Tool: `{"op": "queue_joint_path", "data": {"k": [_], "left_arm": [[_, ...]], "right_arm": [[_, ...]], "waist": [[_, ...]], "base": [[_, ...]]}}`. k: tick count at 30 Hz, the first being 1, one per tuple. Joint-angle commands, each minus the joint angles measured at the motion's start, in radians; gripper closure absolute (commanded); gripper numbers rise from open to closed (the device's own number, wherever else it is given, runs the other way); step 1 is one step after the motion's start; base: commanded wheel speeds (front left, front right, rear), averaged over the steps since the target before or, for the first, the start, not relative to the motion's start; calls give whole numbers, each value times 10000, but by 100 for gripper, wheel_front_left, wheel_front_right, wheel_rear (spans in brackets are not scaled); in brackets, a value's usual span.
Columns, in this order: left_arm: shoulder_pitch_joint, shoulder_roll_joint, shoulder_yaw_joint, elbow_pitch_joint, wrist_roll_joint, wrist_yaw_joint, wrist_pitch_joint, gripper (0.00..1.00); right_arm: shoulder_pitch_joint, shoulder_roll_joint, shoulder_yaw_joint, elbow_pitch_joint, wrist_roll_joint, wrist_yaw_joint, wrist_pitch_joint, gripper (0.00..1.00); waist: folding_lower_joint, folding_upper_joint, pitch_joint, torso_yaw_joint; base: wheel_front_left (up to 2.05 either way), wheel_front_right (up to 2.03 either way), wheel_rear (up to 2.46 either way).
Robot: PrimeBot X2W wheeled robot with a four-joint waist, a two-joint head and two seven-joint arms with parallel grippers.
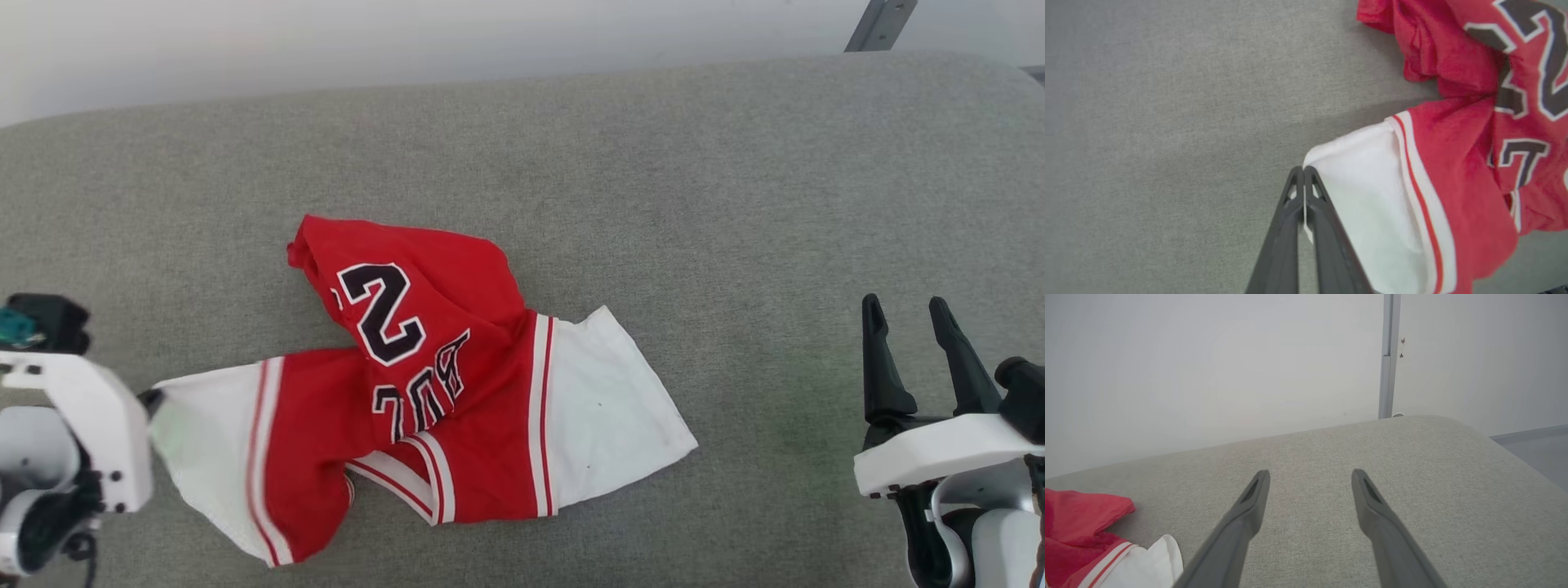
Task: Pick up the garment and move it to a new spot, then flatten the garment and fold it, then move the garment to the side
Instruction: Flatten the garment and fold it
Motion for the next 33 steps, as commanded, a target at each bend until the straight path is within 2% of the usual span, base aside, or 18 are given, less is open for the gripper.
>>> {"op": "queue_joint_path", "data": {"k": [1,4,7,14,15,16,17,22,27,28,33], "left_arm": [[146,92,123,250,-132,15,-103,100],[276,207,218,983,-208,18,-138,100],[212,201,112,1832,-23,-174,-294,100],[-359,-678,205,3482,-332,-947,-1125,100],[-428,-750,188,3614,-300,-1012,-1213,64],[-516,-828,211,3701,-320,-1059,-1300,11],[-596,-879,207,3757,-304,-1108,-1375,0],[-824,-1040,161,3631,-90,-1227,-1782,0],[-824,-1141,154,3129,-16,-1102,-2069,0],[-752,-1189,169,2760,106,-1055,-2292,0],[-509,-1329,142,1988,361,-939,-2894,0]], "right_arm": [[-77,35,-3,-33,30,-2,30,0],[-158,36,34,0,38,-2,55,0],[-204,35,98,51,65,-3,145,0],[-338,11,321,114,33,-2,306,0],[-316,-20,389,136,74,-3,391,0],[-285,-65,454,155,81,-3,475,0],[-255,-112,596,159,125,-3,549,0],[-78,-388,1208,211,447,-3,1124,0],[-44,-671,2000,253,848,-3,1907,0],[-79,-804,2417,282,1114,-2,2374,0],[-291,-1114,2986,402,1450,-2,3320,0]], "waist": [[0,0,64,33],[0,0,156,59],[0,0,250,75],[0,0,321,101],[0,0,305,111],[0,0,285,132],[0,0,260,161],[0,0,93,385],[0,0,30,619],[0,0,17,758],[0,0,24,1062]], "base": [[0,0,0],[0,0,0],[0,0,0],[0,0,0],[0,0,0],[0,0,0],[0,0,0],[0,0,0],[0,0,0],[0,0,0],[0,0,0]]}}
